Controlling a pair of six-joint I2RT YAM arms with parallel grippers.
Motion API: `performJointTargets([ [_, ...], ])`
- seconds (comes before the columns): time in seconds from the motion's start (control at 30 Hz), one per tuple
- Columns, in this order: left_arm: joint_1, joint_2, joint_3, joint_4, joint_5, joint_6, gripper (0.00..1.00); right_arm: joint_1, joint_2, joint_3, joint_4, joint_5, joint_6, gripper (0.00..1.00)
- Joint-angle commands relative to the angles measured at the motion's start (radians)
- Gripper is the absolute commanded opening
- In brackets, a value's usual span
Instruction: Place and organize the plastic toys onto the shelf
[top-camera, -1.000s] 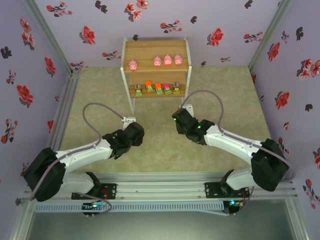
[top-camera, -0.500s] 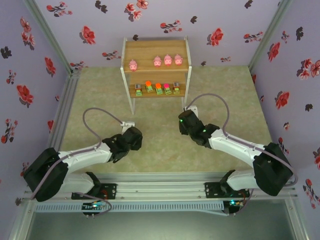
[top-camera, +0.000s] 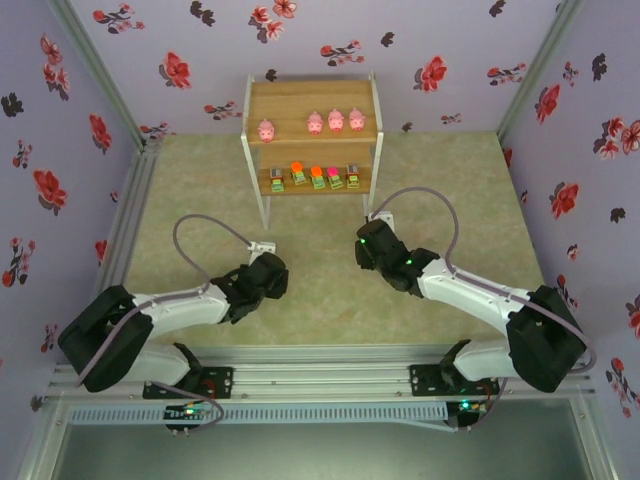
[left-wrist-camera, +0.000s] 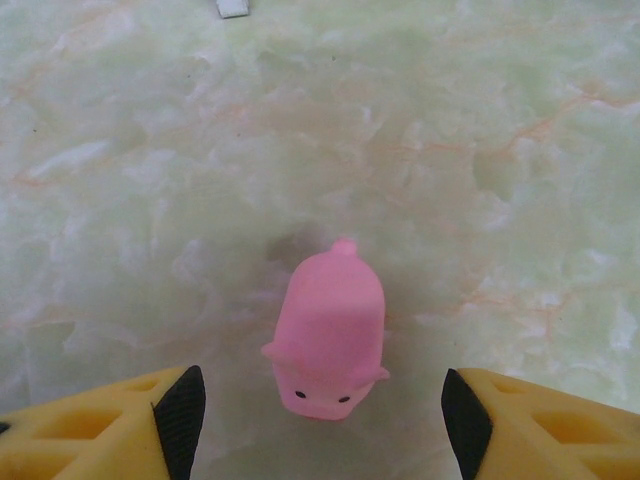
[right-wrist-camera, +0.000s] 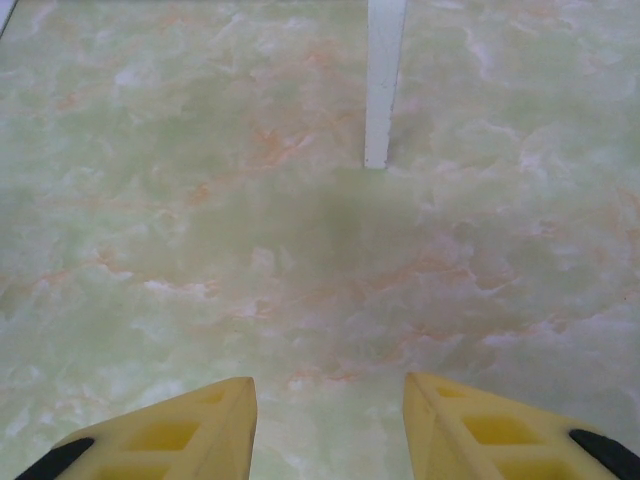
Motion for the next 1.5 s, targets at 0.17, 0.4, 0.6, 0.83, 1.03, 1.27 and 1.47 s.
performJointTargets([
  [0.17,0.027,0.051,-0.020,0.091,0.006,0.025,0.65,-0.006,0.014,0.005,0.013,-0.007,0.010,0.22],
  [0.4,0.037,0.098,-0.007,0.120,0.020,0.034,0.60,-0.007,0.018,0.005,0.009,-0.007,0.007,0.22],
  [0.6,0.039,0.120,-0.010,0.142,0.027,0.031,0.57,-0.007,0.029,0.011,0.008,-0.007,0.007,0.22],
  [0.83,0.045,0.143,-0.013,0.162,0.026,0.032,0.54,-0.006,0.041,0.015,0.005,-0.007,0.005,0.21],
  [1.03,0.052,0.159,-0.011,0.175,0.027,0.027,0.48,-0.006,0.045,0.018,0.003,-0.005,0.004,0.21],
  [1.27,0.054,0.165,-0.012,0.178,0.025,0.021,0.41,-0.007,0.045,0.020,0.002,-0.005,0.002,0.21],
  [1.47,0.053,0.123,-0.003,0.127,0.025,0.000,0.34,-0.007,0.045,0.020,0.000,-0.005,0.002,0.21],
])
